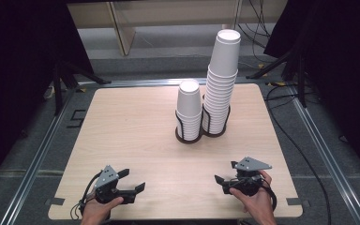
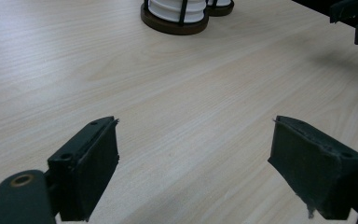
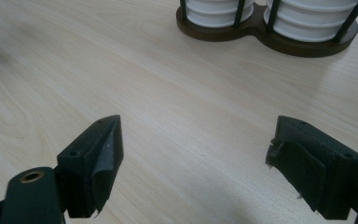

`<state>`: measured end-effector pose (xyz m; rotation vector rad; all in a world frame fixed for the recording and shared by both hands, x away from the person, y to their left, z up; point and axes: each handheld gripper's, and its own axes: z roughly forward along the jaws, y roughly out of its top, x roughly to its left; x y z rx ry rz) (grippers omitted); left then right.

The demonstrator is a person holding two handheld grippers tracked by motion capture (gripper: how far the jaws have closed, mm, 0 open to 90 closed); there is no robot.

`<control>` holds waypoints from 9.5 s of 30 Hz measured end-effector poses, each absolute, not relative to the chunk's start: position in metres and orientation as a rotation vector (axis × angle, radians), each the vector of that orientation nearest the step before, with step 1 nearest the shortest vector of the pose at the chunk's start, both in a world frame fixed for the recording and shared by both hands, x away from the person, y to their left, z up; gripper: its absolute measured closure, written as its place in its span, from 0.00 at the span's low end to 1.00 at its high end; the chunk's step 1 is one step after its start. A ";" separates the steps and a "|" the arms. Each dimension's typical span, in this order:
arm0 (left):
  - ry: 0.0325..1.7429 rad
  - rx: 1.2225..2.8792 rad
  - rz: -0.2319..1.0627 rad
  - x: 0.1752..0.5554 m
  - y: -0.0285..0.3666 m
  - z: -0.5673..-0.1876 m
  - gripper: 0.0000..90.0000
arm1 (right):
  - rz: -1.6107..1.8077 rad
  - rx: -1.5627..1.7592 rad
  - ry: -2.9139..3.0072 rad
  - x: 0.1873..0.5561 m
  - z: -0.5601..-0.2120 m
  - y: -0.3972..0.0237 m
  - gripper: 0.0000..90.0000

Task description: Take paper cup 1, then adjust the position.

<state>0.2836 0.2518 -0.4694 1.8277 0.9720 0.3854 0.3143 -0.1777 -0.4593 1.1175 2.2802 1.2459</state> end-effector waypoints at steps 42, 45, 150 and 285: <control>0.958 1.829 0.403 0.286 0.252 -0.470 0.16 | 1.350 1.028 2.203 0.355 -0.422 -0.142 0.18; 0.957 1.828 0.403 0.286 0.251 -0.470 0.16 | 1.357 1.033 2.203 0.357 -0.418 -0.140 0.19; 0.922 1.851 0.405 0.288 0.245 -0.471 0.16 | 1.275 1.201 1.954 0.483 -0.324 -0.044 0.23; 0.730 1.757 0.462 0.308 0.204 -0.470 0.15 | 1.604 0.743 2.415 0.365 -0.406 -0.005 0.23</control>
